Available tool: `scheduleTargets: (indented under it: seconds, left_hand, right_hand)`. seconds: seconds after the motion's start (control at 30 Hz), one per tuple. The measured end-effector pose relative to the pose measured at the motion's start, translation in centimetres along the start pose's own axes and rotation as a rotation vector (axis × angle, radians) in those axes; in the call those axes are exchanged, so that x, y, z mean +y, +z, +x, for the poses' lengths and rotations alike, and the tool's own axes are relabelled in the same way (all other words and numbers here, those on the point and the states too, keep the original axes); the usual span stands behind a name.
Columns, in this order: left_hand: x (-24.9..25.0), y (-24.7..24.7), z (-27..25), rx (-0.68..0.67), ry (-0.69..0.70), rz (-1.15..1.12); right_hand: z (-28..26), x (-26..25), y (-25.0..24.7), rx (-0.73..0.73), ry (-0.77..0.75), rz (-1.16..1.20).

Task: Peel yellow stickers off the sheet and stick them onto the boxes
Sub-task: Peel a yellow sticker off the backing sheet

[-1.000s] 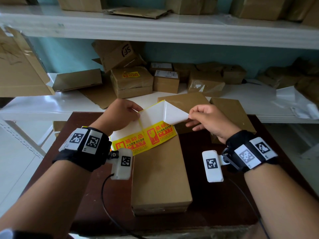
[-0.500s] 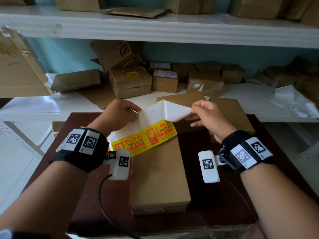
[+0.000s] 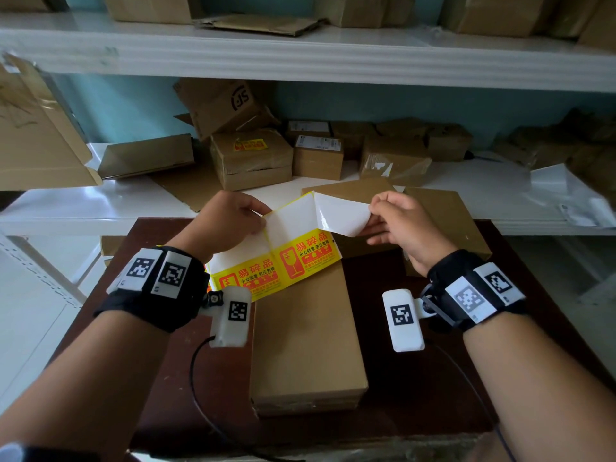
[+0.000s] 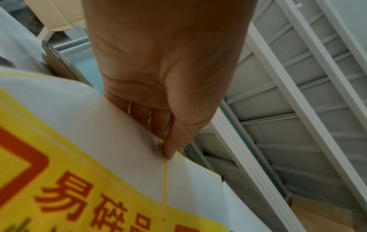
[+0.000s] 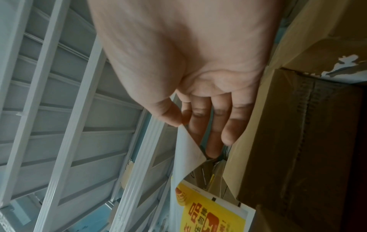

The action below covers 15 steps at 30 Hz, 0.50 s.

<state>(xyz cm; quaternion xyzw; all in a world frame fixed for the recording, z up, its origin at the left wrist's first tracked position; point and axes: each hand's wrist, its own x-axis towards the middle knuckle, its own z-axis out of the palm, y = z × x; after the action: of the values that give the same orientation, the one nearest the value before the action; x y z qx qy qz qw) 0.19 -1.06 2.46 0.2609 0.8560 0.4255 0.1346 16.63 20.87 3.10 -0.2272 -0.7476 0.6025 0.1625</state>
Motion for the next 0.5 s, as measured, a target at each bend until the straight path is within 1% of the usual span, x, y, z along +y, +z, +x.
scheduleTargets:
  seconds: [0.2, 0.5]
  left_hand:
    - [-0.24, -0.23, 0.14, 0.007, -0.015, 0.016]
    - [-0.41, -0.35, 0.21, 0.025, -0.001, 0.036]
  right_hand:
    - [0.02, -0.04, -0.20, -0.012, 0.002, -0.010]
    - [0.23, 0.05, -0.44, 0.001, 0.009, -0.016]
